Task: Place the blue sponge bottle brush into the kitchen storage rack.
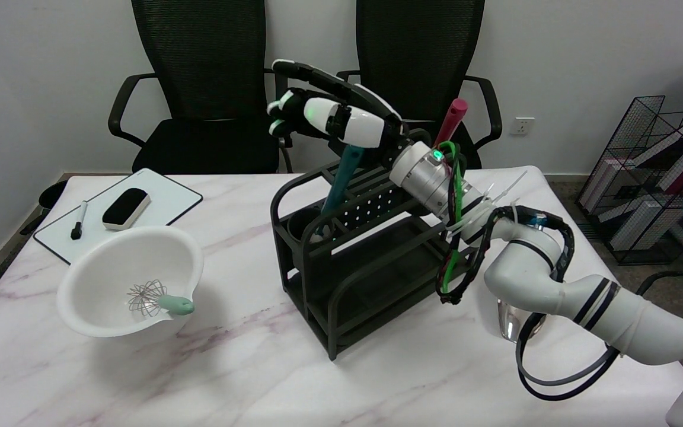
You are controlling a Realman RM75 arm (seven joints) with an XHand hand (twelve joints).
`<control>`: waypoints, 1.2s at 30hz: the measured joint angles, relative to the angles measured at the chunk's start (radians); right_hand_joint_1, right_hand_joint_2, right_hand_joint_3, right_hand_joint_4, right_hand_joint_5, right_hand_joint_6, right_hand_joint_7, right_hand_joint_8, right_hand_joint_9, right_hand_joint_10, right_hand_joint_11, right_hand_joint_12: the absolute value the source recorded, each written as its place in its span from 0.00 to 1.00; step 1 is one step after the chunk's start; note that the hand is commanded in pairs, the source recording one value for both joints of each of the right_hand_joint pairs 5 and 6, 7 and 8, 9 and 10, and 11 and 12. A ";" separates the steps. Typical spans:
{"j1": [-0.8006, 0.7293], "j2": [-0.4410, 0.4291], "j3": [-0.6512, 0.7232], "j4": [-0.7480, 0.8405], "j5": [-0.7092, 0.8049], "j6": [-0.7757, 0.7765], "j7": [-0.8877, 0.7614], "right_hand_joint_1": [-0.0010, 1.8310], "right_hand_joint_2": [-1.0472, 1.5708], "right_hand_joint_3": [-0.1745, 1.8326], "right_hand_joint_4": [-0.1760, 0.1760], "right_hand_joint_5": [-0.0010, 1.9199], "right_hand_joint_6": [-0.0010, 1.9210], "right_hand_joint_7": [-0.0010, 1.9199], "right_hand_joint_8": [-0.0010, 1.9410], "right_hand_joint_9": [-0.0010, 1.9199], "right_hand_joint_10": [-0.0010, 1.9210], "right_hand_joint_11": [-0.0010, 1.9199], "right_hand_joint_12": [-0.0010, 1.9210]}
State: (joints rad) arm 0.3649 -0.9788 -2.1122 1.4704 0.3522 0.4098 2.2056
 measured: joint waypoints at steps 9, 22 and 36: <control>-0.020 -0.002 0.031 -0.004 -0.003 0.057 -0.004 0.66 0.67 0.66 0.50 0.27 0.27 0.50 0.50 0.40 0.40 0.44 0.44; -0.156 -0.009 0.217 0.044 -0.038 0.163 -0.023 0.51 0.87 0.42 0.50 0.66 0.66 0.87 0.86 0.87 0.87 0.75 0.75; -0.391 -0.054 0.402 0.097 -0.058 0.371 -0.128 0.47 0.93 0.45 0.50 0.80 0.80 0.95 0.94 0.93 0.93 0.85 0.85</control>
State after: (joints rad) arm -0.0257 -1.0325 -1.7099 1.5677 0.2943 0.7805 2.0779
